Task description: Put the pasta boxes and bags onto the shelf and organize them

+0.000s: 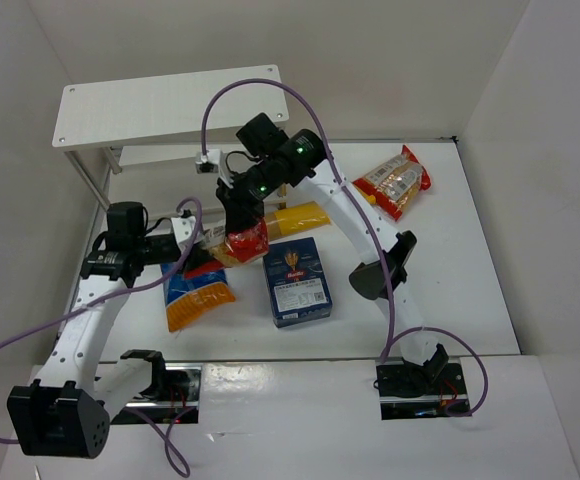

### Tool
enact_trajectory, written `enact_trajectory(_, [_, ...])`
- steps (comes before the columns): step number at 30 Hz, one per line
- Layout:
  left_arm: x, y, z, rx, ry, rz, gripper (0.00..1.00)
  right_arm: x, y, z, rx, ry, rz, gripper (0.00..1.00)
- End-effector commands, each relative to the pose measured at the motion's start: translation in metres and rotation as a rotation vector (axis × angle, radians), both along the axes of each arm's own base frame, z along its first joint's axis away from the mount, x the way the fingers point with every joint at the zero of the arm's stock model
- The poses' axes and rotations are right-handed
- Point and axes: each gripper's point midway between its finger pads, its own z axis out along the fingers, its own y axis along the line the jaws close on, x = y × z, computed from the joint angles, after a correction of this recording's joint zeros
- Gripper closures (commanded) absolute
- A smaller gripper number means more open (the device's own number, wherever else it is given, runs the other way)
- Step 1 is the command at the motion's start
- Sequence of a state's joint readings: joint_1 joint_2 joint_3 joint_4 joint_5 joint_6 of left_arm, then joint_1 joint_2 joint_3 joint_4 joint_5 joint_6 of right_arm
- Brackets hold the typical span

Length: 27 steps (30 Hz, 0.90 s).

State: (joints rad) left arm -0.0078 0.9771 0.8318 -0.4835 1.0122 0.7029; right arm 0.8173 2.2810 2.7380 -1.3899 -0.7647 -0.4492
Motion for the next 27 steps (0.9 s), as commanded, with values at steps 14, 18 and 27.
enact_trajectory(14, [-0.011,-0.025,0.034,-0.125,0.01,-0.105,1.0,0.004,0.025,0.078,0.22,-0.186,-0.071,0.0])
enact_trajectory(18, [-0.01,-0.025,0.035,-0.132,0.019,-0.1,1.0,0.015,0.017,0.089,0.212,-0.254,-0.14,0.0])
enact_trajectory(27, [-0.004,-0.02,0.029,-0.1,0.004,-0.058,0.99,0.073,-0.064,0.096,0.136,-0.295,-0.396,0.0])
